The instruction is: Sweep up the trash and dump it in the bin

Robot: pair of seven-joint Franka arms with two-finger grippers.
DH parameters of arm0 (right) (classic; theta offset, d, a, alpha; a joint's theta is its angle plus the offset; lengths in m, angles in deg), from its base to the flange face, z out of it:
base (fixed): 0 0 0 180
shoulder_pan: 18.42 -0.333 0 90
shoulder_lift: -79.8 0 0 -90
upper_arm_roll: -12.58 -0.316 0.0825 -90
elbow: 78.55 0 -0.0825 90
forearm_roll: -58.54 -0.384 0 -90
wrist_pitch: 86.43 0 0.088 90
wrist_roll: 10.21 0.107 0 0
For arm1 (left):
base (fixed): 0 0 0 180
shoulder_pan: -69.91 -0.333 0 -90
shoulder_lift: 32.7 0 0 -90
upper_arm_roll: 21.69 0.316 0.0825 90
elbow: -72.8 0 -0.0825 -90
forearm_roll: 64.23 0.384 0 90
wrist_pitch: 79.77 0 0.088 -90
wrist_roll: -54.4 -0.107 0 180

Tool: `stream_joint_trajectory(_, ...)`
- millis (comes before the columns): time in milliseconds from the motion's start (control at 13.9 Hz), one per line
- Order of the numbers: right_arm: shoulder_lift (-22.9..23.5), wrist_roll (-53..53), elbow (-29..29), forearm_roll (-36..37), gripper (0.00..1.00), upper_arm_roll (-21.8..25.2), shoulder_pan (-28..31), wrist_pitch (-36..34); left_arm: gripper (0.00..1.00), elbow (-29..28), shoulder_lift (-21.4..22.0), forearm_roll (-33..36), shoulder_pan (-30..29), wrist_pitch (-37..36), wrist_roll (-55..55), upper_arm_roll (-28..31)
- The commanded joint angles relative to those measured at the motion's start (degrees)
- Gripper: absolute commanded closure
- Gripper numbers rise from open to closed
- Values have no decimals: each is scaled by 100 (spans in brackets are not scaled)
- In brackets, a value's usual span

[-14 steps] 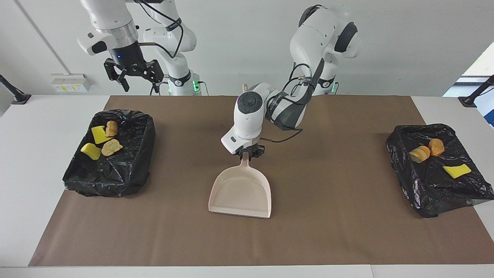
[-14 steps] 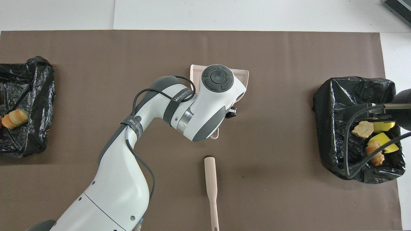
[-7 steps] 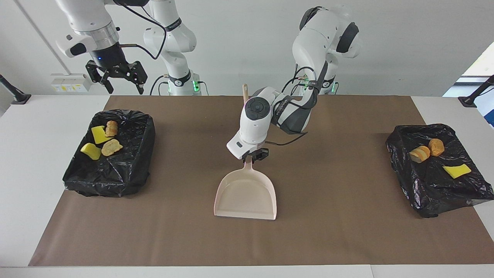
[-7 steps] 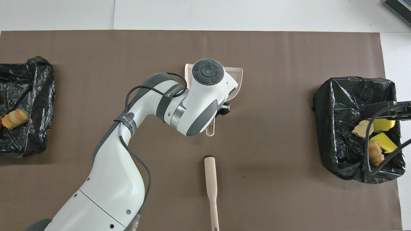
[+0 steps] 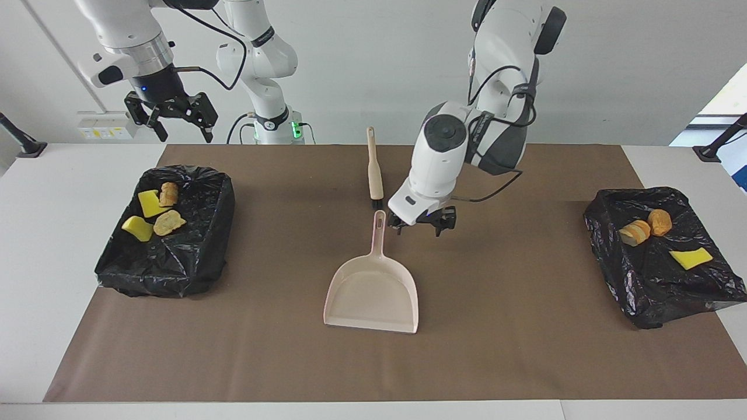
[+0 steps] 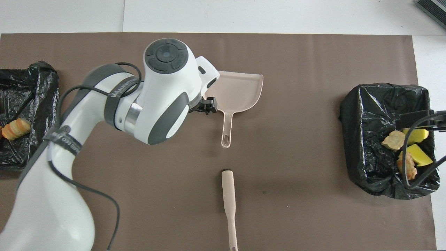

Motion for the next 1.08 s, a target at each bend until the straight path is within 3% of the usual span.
stream_joint_trajectory(0, -45, -136, -62, 14, 0, 42, -26, -41, 0, -1733, 1767, 48, -402, 105, -450, -26)
stream_joint_trajectory(144, -45, -144, -44, 23, 0, 42, -52, -128, 0, -1956, 2349, 48, -536, -340, -802, -26)
stream_joint_trajectory(432, -45, -275, 52, -39, 0, 86, -17, -331, 0, -1694, 2913, 5, -808, -974, -1303, 9)
stream_joint_trajectory(648, -53, -461, 211, -73, 0, 95, -17, -629, 0, -747, 2827, -30, -1150, -1958, -1934, 45)
stream_joint_trajectory(792, -62, -435, 211, -4, 0, 25, -35, -612, 0, -437, 2704, -118, -1344, -2257, -2156, 71)
stream_joint_trajectory(1008, -71, -443, 211, -48, 0, 86, -26, -577, 0, 448, 2204, -180, -1538, -2898, -2157, 80)
